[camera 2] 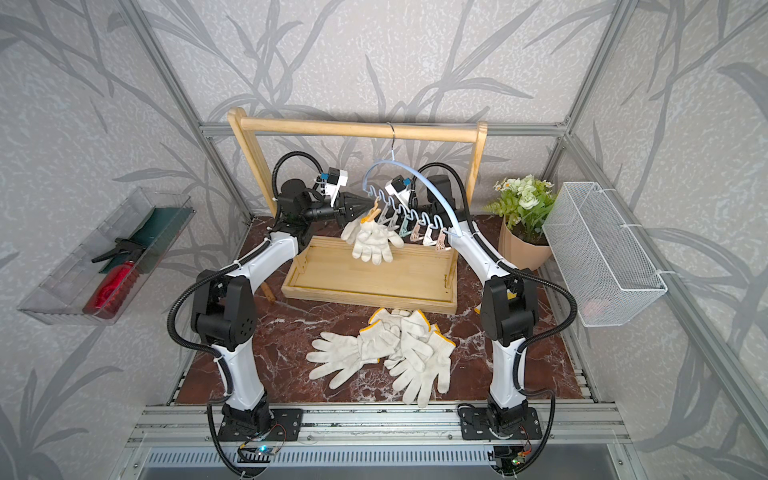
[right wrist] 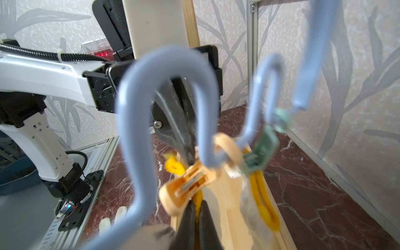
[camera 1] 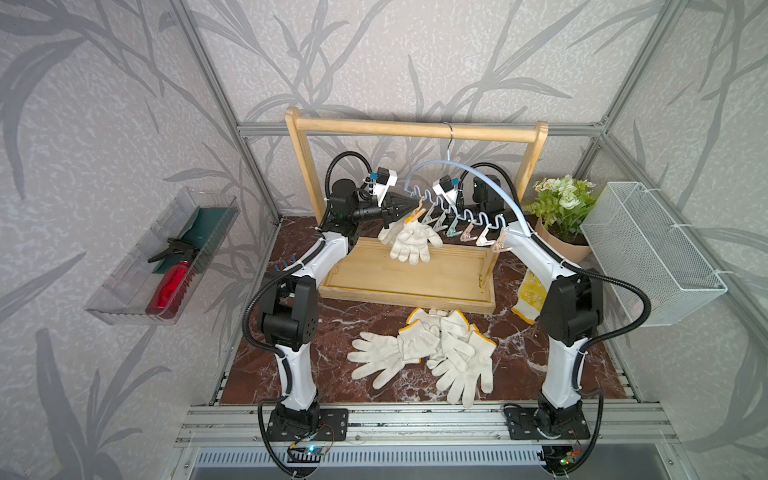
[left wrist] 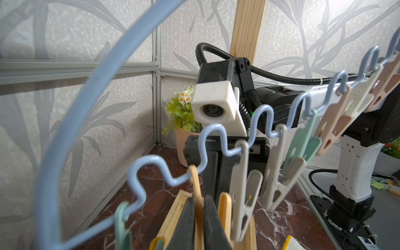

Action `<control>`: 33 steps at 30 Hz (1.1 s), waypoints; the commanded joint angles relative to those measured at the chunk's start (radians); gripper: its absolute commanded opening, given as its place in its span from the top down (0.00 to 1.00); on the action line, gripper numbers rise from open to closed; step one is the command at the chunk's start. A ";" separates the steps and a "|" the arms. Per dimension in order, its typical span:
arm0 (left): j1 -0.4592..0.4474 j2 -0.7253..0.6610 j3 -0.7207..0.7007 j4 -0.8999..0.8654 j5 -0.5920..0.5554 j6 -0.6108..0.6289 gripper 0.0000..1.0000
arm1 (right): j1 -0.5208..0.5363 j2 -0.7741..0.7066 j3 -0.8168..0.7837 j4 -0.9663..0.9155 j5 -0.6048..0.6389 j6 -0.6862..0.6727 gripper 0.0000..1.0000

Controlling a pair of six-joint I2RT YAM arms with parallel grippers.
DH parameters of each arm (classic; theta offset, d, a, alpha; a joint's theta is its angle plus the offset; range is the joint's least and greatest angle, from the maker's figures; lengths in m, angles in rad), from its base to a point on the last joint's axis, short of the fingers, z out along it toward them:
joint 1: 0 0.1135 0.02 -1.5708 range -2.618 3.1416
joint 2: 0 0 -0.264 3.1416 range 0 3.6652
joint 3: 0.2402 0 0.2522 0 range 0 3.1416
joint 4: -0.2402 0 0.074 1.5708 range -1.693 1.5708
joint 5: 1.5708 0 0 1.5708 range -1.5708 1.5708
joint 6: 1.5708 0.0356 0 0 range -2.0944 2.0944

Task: Clip the gloves onto a hanger to dry
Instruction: Clamp the glove onto the hanger.

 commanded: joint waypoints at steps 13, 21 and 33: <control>0.001 0.011 -0.002 0.049 0.010 -0.009 0.92 | -0.024 -0.049 -0.027 0.100 -0.008 0.047 1.00; 0.007 -0.007 -0.019 0.048 -0.017 0.000 0.62 | -0.035 -0.043 -0.064 0.101 0.045 0.045 1.00; 0.009 -0.119 -0.134 -0.184 -0.373 0.243 0.46 | -0.044 -0.138 -0.247 0.142 0.361 0.059 0.56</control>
